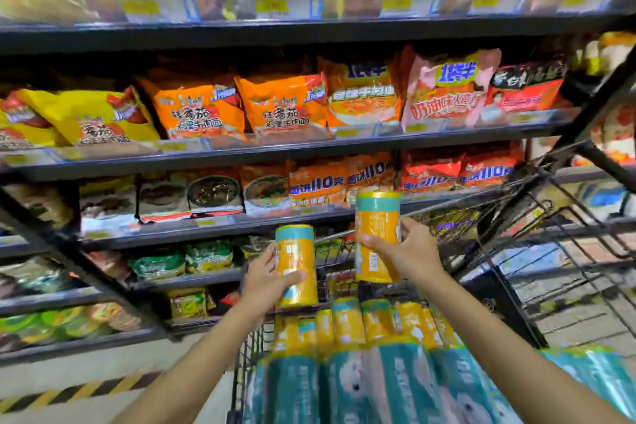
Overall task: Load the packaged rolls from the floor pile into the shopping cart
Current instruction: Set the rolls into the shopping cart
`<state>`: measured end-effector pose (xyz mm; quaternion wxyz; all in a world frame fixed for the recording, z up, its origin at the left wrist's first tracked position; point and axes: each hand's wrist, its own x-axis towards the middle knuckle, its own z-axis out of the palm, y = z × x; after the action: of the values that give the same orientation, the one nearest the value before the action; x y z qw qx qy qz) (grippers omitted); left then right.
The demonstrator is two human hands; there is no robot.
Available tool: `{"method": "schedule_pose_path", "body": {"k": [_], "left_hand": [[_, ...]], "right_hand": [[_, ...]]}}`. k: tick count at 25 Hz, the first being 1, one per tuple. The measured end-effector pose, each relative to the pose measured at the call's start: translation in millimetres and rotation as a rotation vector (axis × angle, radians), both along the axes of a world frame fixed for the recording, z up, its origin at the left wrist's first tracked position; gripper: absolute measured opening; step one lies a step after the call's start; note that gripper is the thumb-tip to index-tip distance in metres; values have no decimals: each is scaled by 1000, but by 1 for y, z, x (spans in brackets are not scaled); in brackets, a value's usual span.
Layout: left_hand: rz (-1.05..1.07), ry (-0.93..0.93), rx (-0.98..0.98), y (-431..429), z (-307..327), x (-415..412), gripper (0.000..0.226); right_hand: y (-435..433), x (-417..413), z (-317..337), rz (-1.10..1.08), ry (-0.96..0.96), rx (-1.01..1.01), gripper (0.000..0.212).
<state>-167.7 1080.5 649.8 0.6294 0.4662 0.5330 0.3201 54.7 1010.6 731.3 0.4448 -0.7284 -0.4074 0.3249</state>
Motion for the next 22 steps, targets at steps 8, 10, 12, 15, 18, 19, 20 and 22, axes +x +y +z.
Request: {"method": "schedule_pose_path", "body": {"k": [8,10,12,15,18,19,20,22], "left_hand": [[49,-11,-392,16,-109,-5,53],[70,15,-461,15,-135,-12,66],[123,46,-502,13,-161,-14,61],[100,133,-468,5,-186,-8,49],[110,163,-506,-1,-199,-2,68],[109,157,-536,-1,-204,1,72],[100,149,-550,0,-205,3,74],[20,217,-525,0,-209,6,78]], "right_hand": [[24,33,-60,23,30,-182,57],[24,39,-78,11,57,-229,70],[23,39,-88,29,50,-236,46],[23,43,-97,43,45,-259,20],[22,46,-112,57,3,-292,21],[22,44,-115,57,-3,-304,21],[22,44,-120,60,0,-308,21],[21,41,-127,64,4,-308,23]]}}
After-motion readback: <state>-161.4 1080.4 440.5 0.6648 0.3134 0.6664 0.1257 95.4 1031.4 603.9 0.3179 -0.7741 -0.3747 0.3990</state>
